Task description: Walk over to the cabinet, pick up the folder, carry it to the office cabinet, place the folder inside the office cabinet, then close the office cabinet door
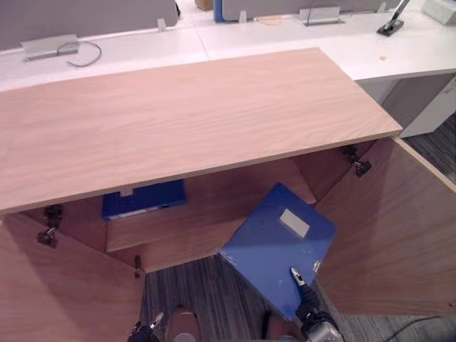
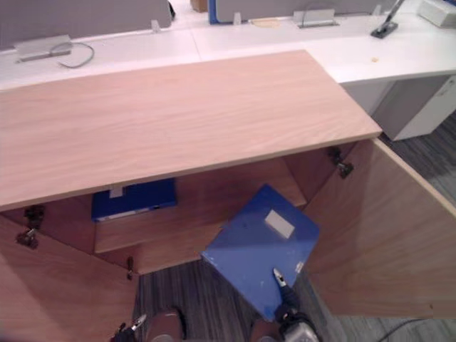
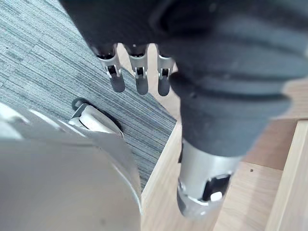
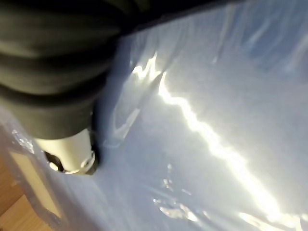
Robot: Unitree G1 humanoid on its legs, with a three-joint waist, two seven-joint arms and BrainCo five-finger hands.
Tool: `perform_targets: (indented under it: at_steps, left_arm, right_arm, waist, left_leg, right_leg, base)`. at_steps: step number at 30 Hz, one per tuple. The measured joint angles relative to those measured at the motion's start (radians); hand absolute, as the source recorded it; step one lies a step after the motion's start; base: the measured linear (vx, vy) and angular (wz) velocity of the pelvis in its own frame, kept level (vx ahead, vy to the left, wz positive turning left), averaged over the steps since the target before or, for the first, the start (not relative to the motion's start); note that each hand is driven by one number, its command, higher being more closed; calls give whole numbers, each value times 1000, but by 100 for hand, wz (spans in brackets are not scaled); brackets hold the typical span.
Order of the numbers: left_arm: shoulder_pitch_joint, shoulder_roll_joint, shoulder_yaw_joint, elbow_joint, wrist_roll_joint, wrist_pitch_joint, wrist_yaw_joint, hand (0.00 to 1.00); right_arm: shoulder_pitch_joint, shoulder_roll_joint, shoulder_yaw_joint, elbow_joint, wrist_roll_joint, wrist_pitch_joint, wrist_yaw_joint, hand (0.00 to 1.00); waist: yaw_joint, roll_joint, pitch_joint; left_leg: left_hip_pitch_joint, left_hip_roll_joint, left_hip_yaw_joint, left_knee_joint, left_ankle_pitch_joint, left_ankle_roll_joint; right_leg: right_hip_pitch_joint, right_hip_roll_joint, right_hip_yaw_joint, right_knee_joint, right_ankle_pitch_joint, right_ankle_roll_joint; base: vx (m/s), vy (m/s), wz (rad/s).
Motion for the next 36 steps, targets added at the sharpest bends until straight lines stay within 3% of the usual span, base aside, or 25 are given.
perform_targets:
  at_steps: [8,11,15,18,20,29,32,36]
  left_arm:
    - [-58,-6,-46,-42,-8,-32,40,0]
    - [-59,2,-56,-43,-22,-37,62,0]
    - [-82,4,-56,-44,-89,-39,84,0]
    - [-88,0,-39,-76,-120,-40,104,0]
    - [-91,-6,-31,-95,-157,-40,121,0]
    - [-102,-49,46,-152,-228,-38,144,0]
    - [-114,-65,56,-179,-229,-37,153,0]
    - [-157,-76,65,-200,-228,-37,186,0]
  right_arm:
    - [-50,-3,35,-154,1,-19,0,100]
    - [-81,-7,26,-240,4,-68,-9,100]
    - [-217,-44,14,-279,0,-114,-70,100]
    - [-372,-52,-31,-279,14,-138,-130,100]
    - [-484,-54,-72,-279,70,-172,-179,100]
    - [-895,-117,-127,-103,333,-209,-341,100]
    - [-1043,-137,-151,-6,412,-228,-394,100]
    - [-1195,-140,-168,106,515,-287,-470,100]
  waist:
    - [-13,-3,60]
    - [-19,-5,79]
    - [-26,-4,121]
    - [-14,-3,158]
    - [-3,-3,187]
    - [23,7,235]
    - [31,19,247]
    - [42,45,262]
  left_leg:
    - [-64,-39,0,69,-32,15]
    - [-123,-48,-13,152,-66,19]
    - [-192,-72,-37,233,-86,28]
    - [-250,-75,-50,280,-90,30]
    - [-281,-91,-58,308,-90,30]
    - [-409,-113,-74,372,-85,40]
    - [-457,-124,-89,390,-82,43]
    - [-544,-146,-111,448,-79,44]
  right_leg:
    - [-75,-53,2,102,-48,16]
    - [-129,-70,5,184,-89,22]
    - [-189,-98,6,278,-124,30]
    - [-240,-108,4,329,-133,32]
    - [-270,-129,4,374,-148,33]
    - [-386,-156,3,453,-161,34]
    - [-422,-161,-4,469,-162,34]
    - [-486,-179,-14,532,-187,45]
  base:
    - [6,40,5]
    - [-84,39,11]
    - [-75,32,17]
    - [-113,11,14]
    - [-94,2,18]
    - [-46,35,11]
    - [-15,67,15]
    - [-23,56,25]
